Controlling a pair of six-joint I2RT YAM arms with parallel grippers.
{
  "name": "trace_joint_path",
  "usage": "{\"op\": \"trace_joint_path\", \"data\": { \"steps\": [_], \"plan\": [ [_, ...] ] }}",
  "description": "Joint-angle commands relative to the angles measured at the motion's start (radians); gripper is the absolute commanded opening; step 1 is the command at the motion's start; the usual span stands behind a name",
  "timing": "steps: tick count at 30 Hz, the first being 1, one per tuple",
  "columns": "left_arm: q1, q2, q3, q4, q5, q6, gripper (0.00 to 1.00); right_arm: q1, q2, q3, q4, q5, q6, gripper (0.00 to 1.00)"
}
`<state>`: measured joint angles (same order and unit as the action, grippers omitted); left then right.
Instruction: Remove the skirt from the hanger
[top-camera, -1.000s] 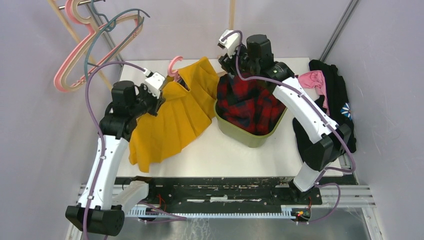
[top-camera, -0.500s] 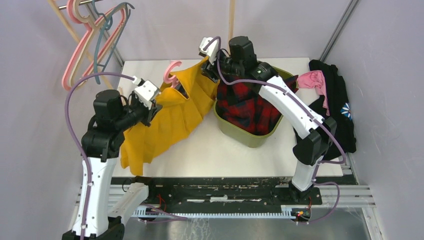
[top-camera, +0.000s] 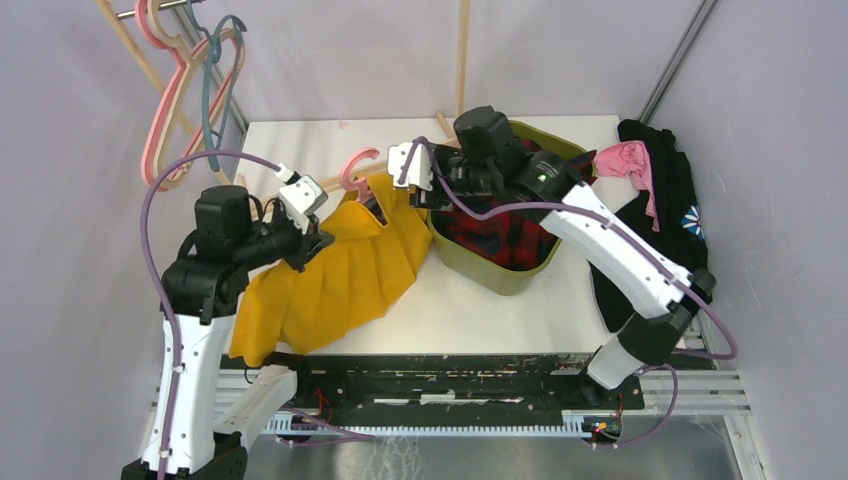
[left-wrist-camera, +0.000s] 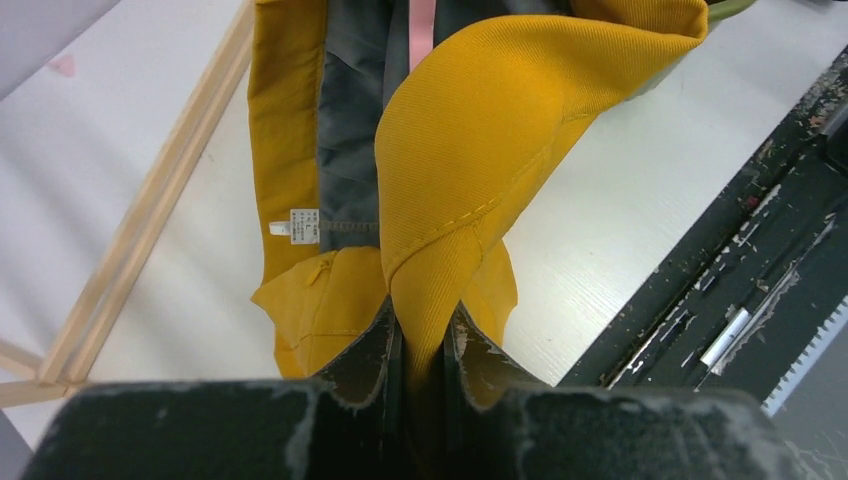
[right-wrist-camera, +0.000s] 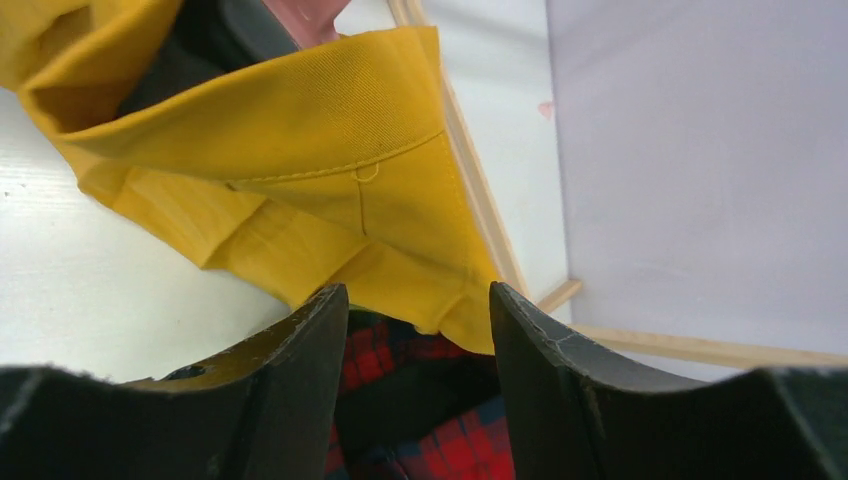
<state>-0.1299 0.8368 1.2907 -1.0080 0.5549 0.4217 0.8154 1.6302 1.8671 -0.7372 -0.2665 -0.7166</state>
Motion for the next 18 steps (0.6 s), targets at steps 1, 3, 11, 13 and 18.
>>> {"op": "trace_joint_path", "data": {
  "steps": [1,3,11,13,18],
  "plan": [
    [-0.03,0.001,0.086,0.056,0.073,0.046,0.03,0.002,-0.106,-0.003,-0.068,0.057,-0.116,0.6],
    [-0.041,0.015,0.106,0.051,0.086,0.041,0.03,0.002,-0.112,-0.012,-0.065,0.047,-0.114,0.6],
    [-0.073,0.025,0.213,-0.058,0.145,0.048,0.03,0.011,-0.069,-0.022,-0.018,-0.024,-0.094,0.6],
    [-0.078,0.018,0.211,-0.059,0.153,0.041,0.03,0.012,-0.059,-0.024,-0.002,-0.039,-0.086,0.6],
    [-0.078,0.007,0.197,-0.052,0.147,0.043,0.03,0.021,-0.027,-0.022,0.017,-0.038,-0.09,0.6]
  ]
}}
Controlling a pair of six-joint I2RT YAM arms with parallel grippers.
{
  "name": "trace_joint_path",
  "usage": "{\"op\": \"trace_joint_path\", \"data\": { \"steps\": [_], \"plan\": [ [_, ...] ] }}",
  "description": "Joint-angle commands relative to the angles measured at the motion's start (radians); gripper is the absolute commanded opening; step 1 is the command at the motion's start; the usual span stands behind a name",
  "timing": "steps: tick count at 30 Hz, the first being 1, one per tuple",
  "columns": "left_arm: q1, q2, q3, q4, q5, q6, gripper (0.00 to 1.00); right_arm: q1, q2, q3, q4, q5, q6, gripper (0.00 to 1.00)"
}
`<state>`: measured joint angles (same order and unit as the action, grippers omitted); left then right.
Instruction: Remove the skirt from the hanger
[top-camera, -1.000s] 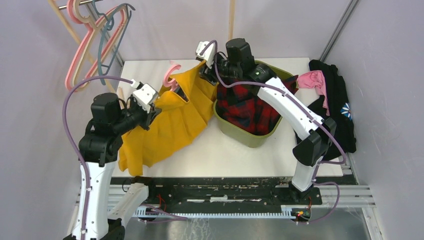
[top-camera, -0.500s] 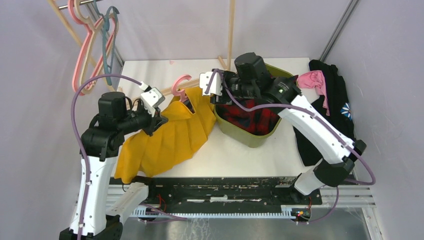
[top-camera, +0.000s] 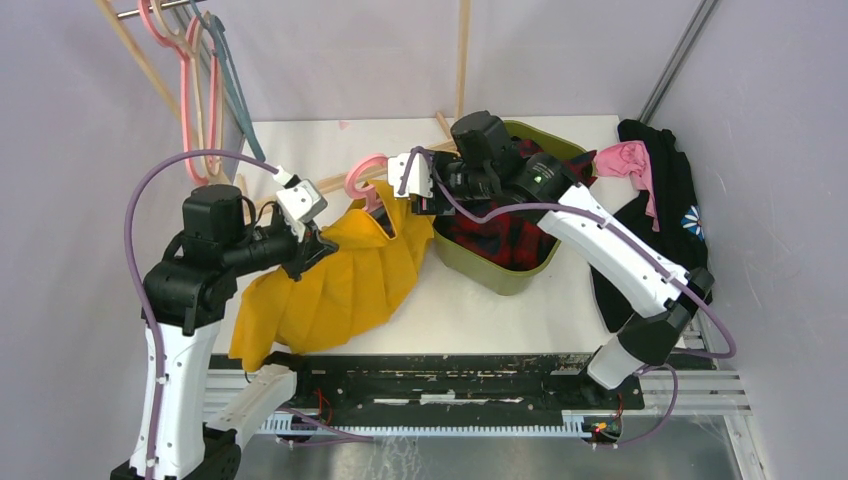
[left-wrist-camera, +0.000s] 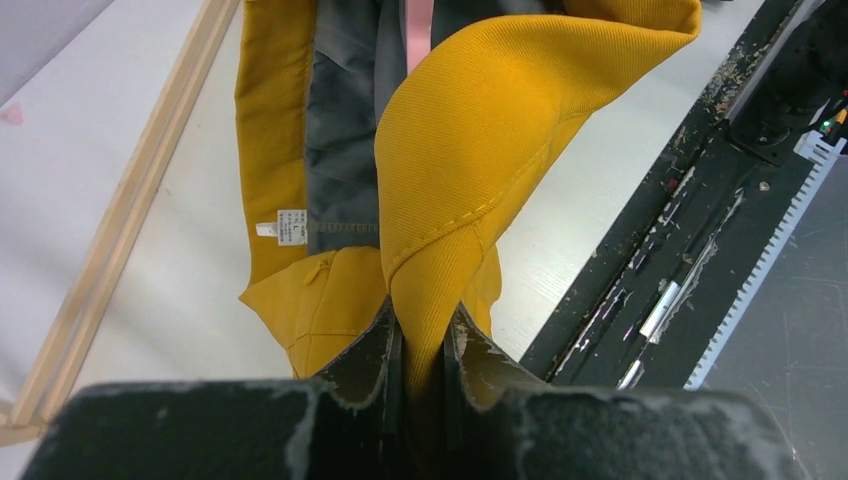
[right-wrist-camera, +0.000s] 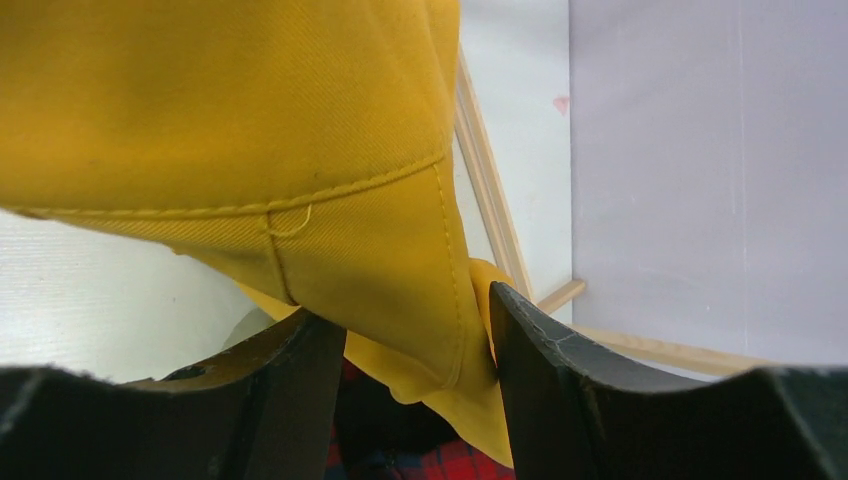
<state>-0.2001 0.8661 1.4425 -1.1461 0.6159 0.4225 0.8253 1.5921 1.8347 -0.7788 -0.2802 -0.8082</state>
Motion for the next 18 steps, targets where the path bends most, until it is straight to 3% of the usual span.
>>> {"op": "trace_joint_path", "data": {
  "steps": [1,7,8,11,15,18],
  "plan": [
    [-0.008,-0.024,0.046,0.086,0.083,0.042,0.03,0.01,0.021,0.017,0.06,-0.025,0.001,0.6],
    [-0.009,-0.034,0.03,0.111,0.08,0.041,0.03,0.017,0.085,0.01,0.123,-0.095,0.08,0.58],
    [-0.008,-0.033,0.031,0.112,0.078,0.041,0.03,0.021,0.091,0.005,0.132,-0.101,0.106,0.52],
    [-0.009,-0.032,0.03,0.121,0.065,0.039,0.03,0.021,0.092,-0.026,0.178,-0.065,0.162,0.03],
    [-0.009,-0.033,0.014,0.153,0.057,0.024,0.03,0.015,0.081,-0.041,0.159,0.076,0.175,0.01],
    [-0.008,-0.033,0.01,0.181,0.041,0.009,0.03,-0.009,0.096,-0.018,0.176,0.244,0.29,0.01]
  ]
}}
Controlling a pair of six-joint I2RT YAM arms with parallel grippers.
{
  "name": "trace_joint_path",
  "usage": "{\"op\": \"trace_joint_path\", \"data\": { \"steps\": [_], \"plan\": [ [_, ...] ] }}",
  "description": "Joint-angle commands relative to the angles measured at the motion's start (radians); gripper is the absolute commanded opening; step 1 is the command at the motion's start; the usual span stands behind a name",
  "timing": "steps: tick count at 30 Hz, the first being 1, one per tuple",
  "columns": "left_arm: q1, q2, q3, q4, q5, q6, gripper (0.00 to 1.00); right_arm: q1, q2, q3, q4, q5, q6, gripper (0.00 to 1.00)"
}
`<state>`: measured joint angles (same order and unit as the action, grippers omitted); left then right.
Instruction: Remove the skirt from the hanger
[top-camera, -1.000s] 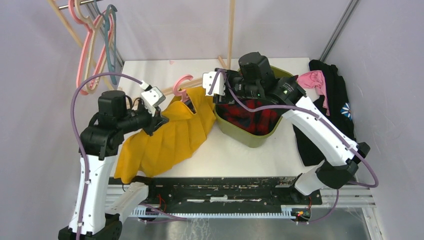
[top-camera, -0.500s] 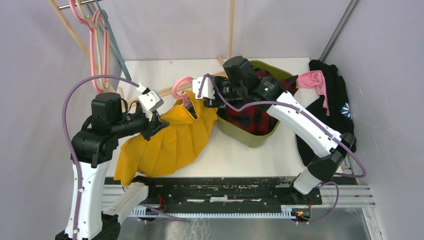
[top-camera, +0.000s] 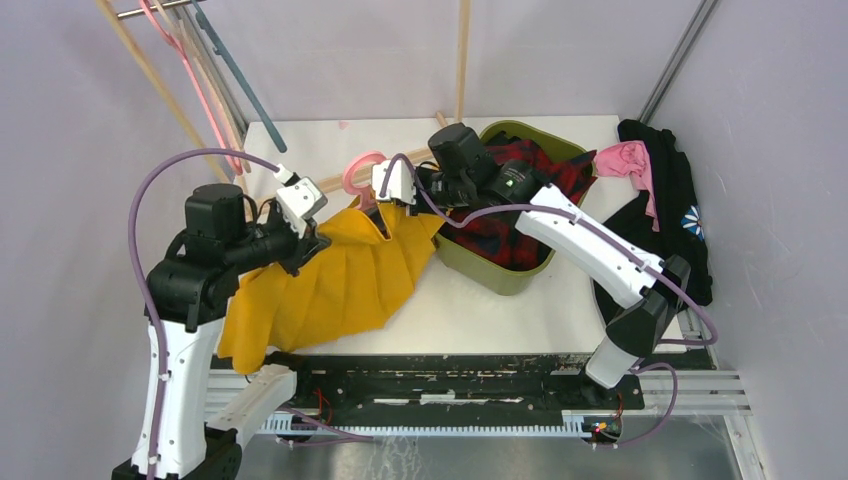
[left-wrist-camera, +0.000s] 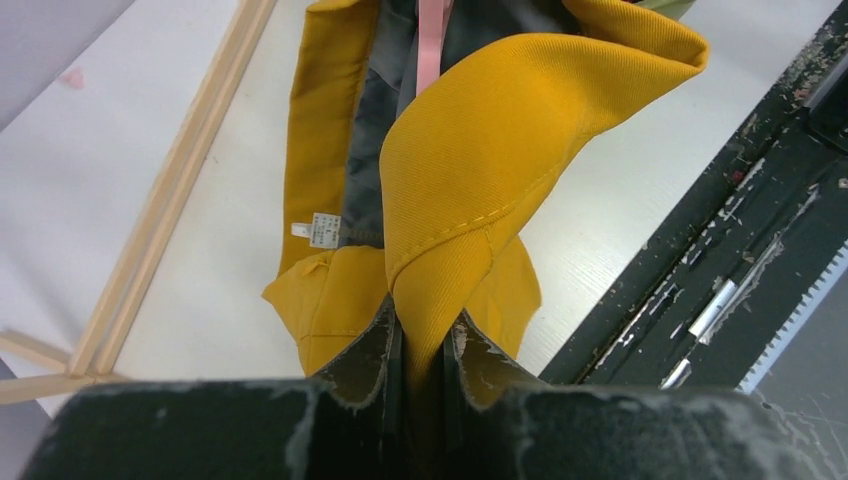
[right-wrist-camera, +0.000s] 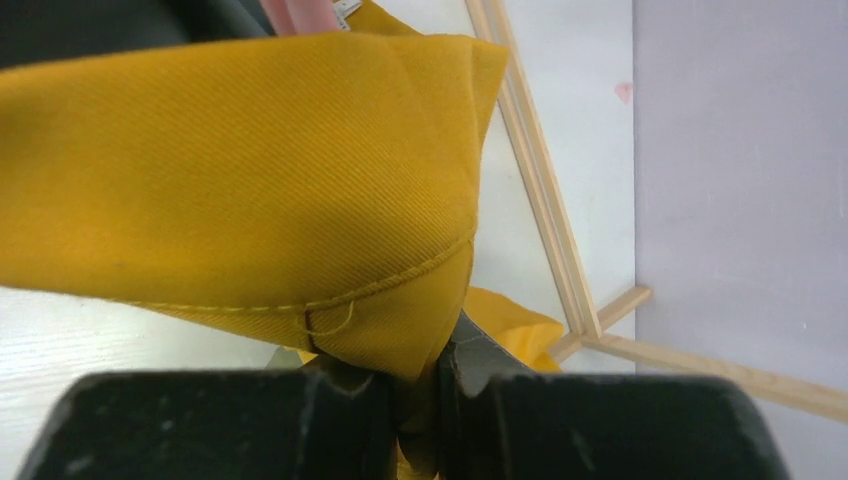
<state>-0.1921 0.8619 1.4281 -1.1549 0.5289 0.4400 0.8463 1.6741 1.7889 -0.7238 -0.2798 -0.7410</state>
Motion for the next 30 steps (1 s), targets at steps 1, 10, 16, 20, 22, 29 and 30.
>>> {"op": "trace_joint_path", "data": {
  "steps": [1,10,16,20,22,29,30],
  "plan": [
    [-0.018,-0.031,0.025,0.203,0.112,-0.013,0.03,-0.044,0.018,0.033,0.122,0.249,0.235,0.01],
    [-0.018,-0.125,0.007,0.599,-0.172,-0.164,0.33,-0.078,0.032,0.051,0.114,0.291,0.222,0.01],
    [-0.017,-0.093,-0.004,0.6,-0.153,-0.19,0.34,-0.078,0.034,0.062,0.112,0.306,0.198,0.01],
    [-0.017,-0.062,-0.032,0.564,-0.149,-0.213,0.03,-0.077,0.038,0.072,0.113,0.315,0.191,0.01],
    [-0.017,-0.065,-0.085,0.563,-0.133,-0.186,0.03,-0.078,0.042,0.081,0.11,0.315,0.189,0.01],
    [-0.017,-0.066,-0.239,0.744,-0.182,-0.264,0.41,-0.078,0.024,0.089,0.087,0.327,0.187,0.01],
    [-0.017,-0.054,-0.243,0.752,-0.185,-0.268,0.44,-0.077,0.021,0.091,0.084,0.327,0.186,0.01]
  ]
}}
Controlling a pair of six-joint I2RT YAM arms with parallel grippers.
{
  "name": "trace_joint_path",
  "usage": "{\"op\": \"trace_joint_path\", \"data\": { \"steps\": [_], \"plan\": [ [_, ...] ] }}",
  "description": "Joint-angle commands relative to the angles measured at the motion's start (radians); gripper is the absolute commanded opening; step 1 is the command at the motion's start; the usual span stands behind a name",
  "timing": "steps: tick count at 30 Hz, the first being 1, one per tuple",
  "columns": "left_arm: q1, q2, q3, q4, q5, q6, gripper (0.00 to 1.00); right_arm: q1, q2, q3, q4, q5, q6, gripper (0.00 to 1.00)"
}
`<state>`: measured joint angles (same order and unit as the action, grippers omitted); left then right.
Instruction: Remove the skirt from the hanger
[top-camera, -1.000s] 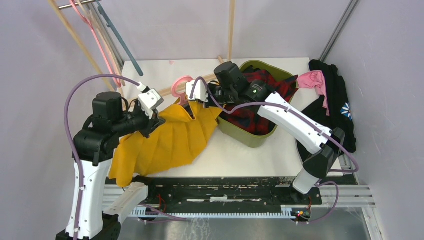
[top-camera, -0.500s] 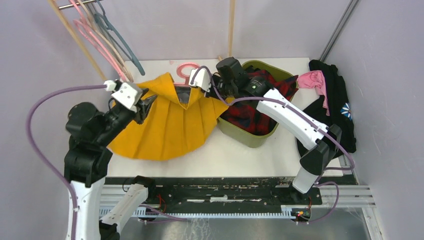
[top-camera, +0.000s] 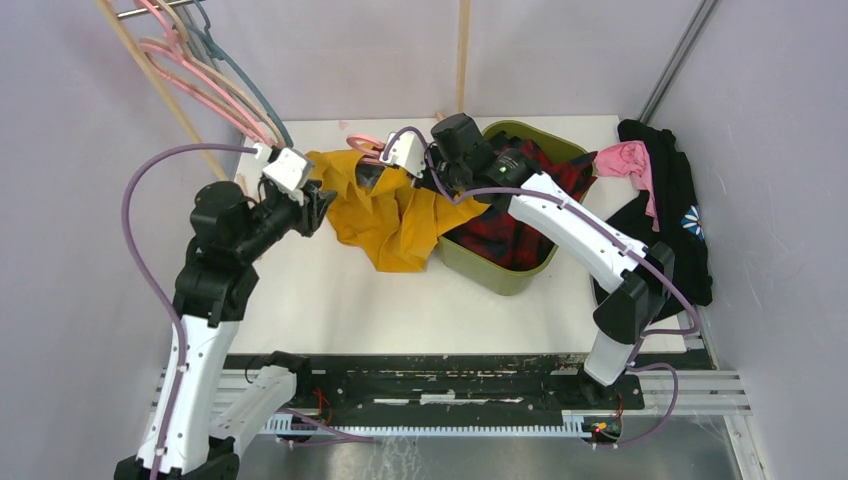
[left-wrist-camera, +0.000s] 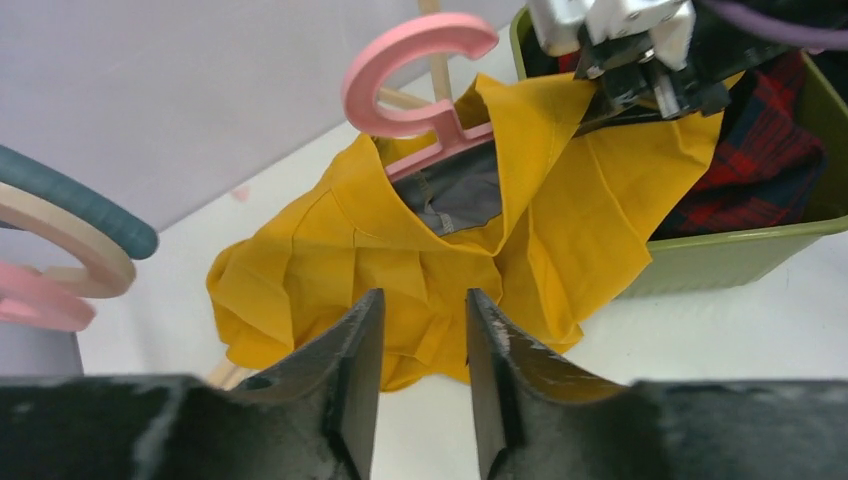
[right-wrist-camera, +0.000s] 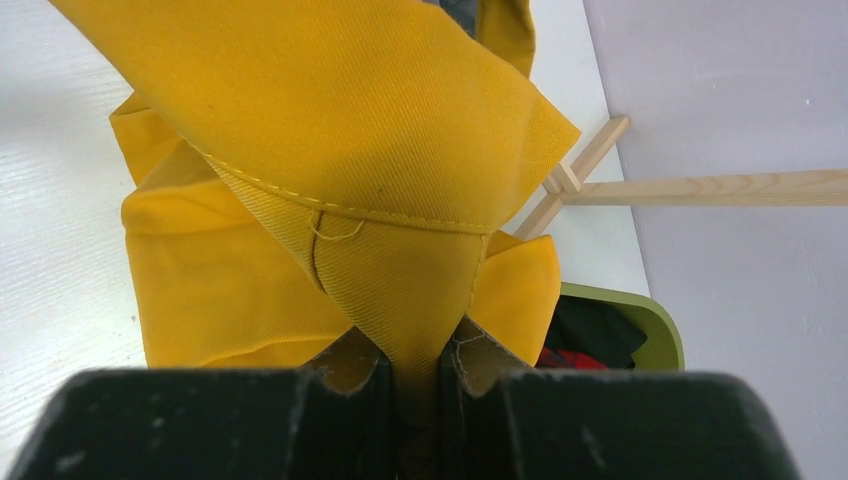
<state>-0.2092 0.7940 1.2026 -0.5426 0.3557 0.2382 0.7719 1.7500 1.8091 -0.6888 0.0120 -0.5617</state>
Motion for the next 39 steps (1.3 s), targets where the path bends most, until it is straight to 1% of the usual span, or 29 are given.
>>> {"op": "trace_joint_path", "data": {
  "steps": [1,5,9,13,17,20,24,26,29,32,33,34,35,36,39],
  "plan": [
    [0.001,0.027,-0.022,0.15,-0.015,-0.071,0.46,-0.003,-0.058,0.072,0.045,0.036,0.007,0.01],
    [0.001,0.065,-0.061,0.276,-0.029,-0.111,0.46,-0.003,-0.068,0.074,0.031,0.017,0.008,0.01],
    [0.001,0.11,-0.064,0.398,-0.006,-0.198,0.46,-0.003,-0.07,0.073,0.021,0.016,0.002,0.01],
    [0.001,0.171,-0.072,0.397,0.044,-0.237,0.45,-0.003,-0.076,0.075,0.018,0.013,0.002,0.01],
    [0.001,0.189,-0.095,0.434,0.055,-0.269,0.45,-0.003,-0.084,0.067,0.012,0.02,0.005,0.01],
    [-0.004,0.197,-0.119,0.43,0.065,-0.27,0.45,-0.003,-0.092,0.057,0.01,0.029,0.0,0.01],
    [-0.009,0.202,-0.169,0.447,0.06,-0.277,0.46,-0.003,-0.103,0.049,0.005,0.029,0.0,0.01],
    [-0.009,0.212,-0.184,0.481,0.055,-0.304,0.46,-0.003,-0.11,0.044,0.003,0.031,-0.001,0.01],
    [-0.016,0.237,-0.191,0.516,0.047,-0.33,0.46,-0.003,-0.115,0.043,0.0,0.029,-0.001,0.01],
    [-0.032,0.268,-0.188,0.523,0.022,-0.324,0.45,-0.003,-0.12,0.042,0.0,0.028,-0.003,0.01],
    [-0.037,0.281,-0.186,0.524,0.009,-0.323,0.42,-0.003,-0.122,0.039,0.0,0.027,-0.002,0.01],
    [-0.044,0.296,-0.182,0.527,-0.002,-0.323,0.28,-0.003,-0.124,0.037,0.0,0.025,-0.001,0.01],
    [-0.048,0.31,-0.176,0.526,-0.005,-0.319,0.11,-0.003,-0.128,0.034,0.001,0.022,-0.001,0.01],
    [-0.053,0.326,-0.166,0.524,-0.014,-0.317,0.04,-0.003,-0.131,0.031,0.001,0.019,0.0,0.01],
    [-0.071,0.371,-0.135,0.51,-0.035,-0.323,0.03,-0.003,-0.138,0.024,0.002,0.02,0.0,0.01]
  ]
}}
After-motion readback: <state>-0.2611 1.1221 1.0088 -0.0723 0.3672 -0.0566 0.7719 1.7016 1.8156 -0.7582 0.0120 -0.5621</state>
